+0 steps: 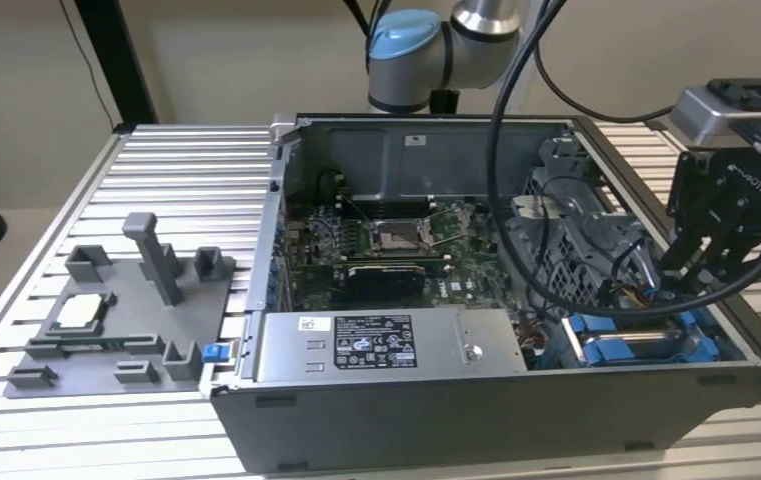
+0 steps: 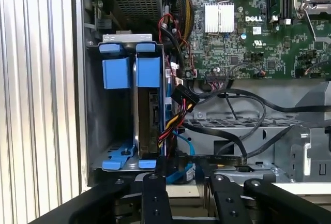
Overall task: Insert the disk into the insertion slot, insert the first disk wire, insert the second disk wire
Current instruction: 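Insert the second disk wire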
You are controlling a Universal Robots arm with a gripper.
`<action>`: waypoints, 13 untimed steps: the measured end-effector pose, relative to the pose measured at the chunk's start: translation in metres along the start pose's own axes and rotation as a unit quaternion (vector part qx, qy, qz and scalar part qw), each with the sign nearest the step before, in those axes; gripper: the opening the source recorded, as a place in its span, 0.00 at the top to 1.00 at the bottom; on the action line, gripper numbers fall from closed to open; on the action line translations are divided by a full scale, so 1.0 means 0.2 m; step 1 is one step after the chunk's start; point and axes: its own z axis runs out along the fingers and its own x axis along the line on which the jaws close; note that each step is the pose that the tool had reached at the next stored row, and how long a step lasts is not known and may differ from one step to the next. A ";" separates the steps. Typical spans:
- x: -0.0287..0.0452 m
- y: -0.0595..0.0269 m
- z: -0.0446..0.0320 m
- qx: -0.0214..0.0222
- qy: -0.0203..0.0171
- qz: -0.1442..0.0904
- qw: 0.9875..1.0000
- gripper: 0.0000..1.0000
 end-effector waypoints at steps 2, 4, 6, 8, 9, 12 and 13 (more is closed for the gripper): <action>0.000 0.000 0.002 -0.001 0.000 0.000 1.000 0.00; 0.000 0.002 0.004 -0.002 0.000 0.000 1.000 0.00; 0.000 0.002 0.005 -0.003 0.000 0.000 1.000 0.00; 0.000 0.002 0.005 -0.004 0.000 0.000 1.000 0.00; 0.000 0.002 0.005 -0.005 0.000 0.000 1.000 0.00; 0.000 0.002 0.005 -0.005 0.000 0.000 1.000 0.00; 0.000 0.002 0.005 -0.005 0.000 0.000 1.000 0.00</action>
